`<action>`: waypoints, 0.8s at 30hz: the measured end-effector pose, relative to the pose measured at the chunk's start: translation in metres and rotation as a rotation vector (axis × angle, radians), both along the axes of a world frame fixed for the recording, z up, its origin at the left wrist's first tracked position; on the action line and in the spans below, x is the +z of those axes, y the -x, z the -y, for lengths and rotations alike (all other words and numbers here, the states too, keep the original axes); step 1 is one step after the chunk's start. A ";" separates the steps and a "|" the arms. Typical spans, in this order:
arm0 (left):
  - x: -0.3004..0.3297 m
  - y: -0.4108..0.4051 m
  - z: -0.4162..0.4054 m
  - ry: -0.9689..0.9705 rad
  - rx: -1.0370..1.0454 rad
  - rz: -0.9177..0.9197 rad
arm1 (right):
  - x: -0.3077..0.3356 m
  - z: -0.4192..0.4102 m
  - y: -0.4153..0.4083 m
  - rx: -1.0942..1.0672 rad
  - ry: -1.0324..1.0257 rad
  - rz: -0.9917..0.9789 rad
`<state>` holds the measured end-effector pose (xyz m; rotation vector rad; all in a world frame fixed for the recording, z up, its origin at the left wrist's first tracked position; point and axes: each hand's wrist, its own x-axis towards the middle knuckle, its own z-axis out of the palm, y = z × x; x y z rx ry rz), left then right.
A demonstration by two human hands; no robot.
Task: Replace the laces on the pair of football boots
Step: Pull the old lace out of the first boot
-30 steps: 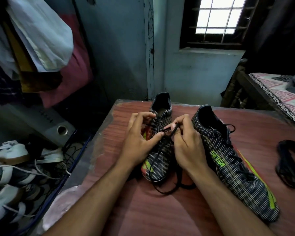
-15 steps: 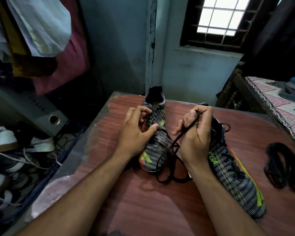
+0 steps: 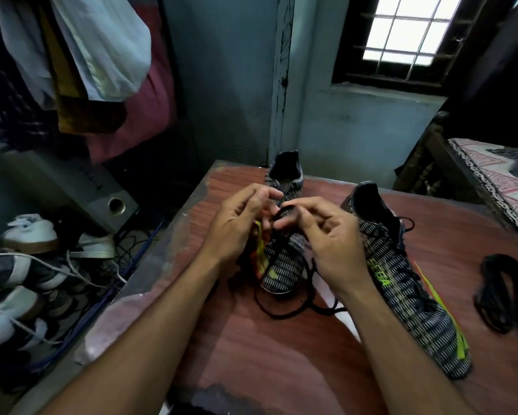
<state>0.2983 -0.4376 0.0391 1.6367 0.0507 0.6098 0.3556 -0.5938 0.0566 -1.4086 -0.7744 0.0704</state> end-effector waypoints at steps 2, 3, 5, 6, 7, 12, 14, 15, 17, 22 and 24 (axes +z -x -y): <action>0.005 0.016 0.006 0.000 -0.088 -0.001 | 0.001 0.001 0.003 0.088 0.029 -0.012; 0.005 0.025 0.008 -0.047 -0.114 -0.011 | 0.002 0.002 0.003 0.111 0.030 -0.011; 0.001 0.040 0.007 -0.237 -0.102 -0.064 | 0.003 0.003 0.000 0.106 0.043 0.018; 0.000 0.047 0.005 -0.331 -0.068 -0.098 | 0.003 0.005 -0.001 0.086 0.053 0.023; -0.002 0.051 0.002 -0.395 -0.017 -0.118 | 0.001 0.006 -0.003 0.050 0.080 0.031; -0.006 0.063 -0.014 -0.477 0.316 -0.179 | -0.005 0.017 -0.020 -0.165 0.557 0.280; -0.005 0.064 -0.012 -0.575 0.314 -0.190 | -0.005 0.019 -0.022 -0.057 0.740 0.242; -0.003 0.065 -0.009 -0.618 0.274 -0.176 | -0.004 0.019 -0.022 -0.009 0.795 0.230; -0.002 0.061 -0.001 -0.733 0.149 -0.133 | -0.002 0.020 -0.022 0.032 0.822 0.250; -0.013 0.045 0.004 -0.956 -0.036 -0.171 | 0.006 0.021 -0.011 0.175 0.671 0.172; -0.013 0.046 0.001 -0.896 0.003 -0.139 | 0.006 0.019 -0.006 0.261 0.569 0.052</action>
